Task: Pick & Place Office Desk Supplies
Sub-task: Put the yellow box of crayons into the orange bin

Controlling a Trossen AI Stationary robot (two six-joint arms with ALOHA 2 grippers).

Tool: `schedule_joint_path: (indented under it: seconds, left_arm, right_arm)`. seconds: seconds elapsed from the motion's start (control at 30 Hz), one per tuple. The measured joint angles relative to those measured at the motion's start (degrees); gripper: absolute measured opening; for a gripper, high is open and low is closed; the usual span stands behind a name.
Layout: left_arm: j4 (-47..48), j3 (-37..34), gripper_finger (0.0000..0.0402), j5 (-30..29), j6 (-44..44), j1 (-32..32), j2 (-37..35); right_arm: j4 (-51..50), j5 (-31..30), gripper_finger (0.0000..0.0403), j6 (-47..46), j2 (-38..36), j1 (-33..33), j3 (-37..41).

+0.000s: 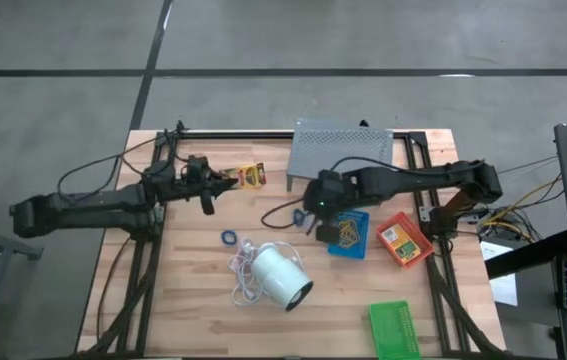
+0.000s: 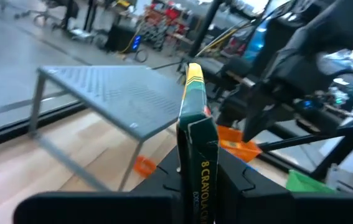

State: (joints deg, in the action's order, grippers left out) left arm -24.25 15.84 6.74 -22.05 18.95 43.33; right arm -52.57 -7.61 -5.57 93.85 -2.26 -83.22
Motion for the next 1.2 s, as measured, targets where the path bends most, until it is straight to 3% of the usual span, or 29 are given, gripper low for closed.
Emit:
schedule_joint_path:
  seconds: [0.2,0.33,0.53,0.7,0.9,1.1,1.2]
  left_arm:
    - [-3.8,0.0,0.0043,0.9,-0.8,-2.6,0.0]
    - [-3.5,1.3,0.0043,4.9,0.3,-4.1,0.6]
    - [-3.1,5.9,0.0043,6.4,1.6,-6.0,6.7]
    - [-2.7,11.0,0.0043,7.6,6.4,-7.1,15.0]
    - [-2.8,17.8,0.0043,13.6,7.9,-7.3,24.5]
    - [1.8,25.0,0.0043,14.1,10.7,-7.3,32.3]
    - [4.4,28.4,0.0043,14.4,12.5,-7.3,35.3]
  right_arm:
    - [-6.6,0.0,0.0008,-3.8,-2.4,-3.0,0.1]
    - [-7.6,0.0,0.0008,-3.7,-4.2,-5.2,0.1]
    - [-6.9,-0.9,0.0008,-4.8,-7.5,-8.0,0.1]
    - [-6.1,-6.0,0.0008,-8.0,-10.1,-10.3,0.1]
    - [-5.5,-11.2,0.0008,-9.5,-12.8,-13.0,0.1]
    - [-5.1,-20.8,0.0008,-9.5,-14.9,-15.4,0.4]
    - [-3.5,-22.1,0.0008,-8.6,-16.2,-16.5,1.8]
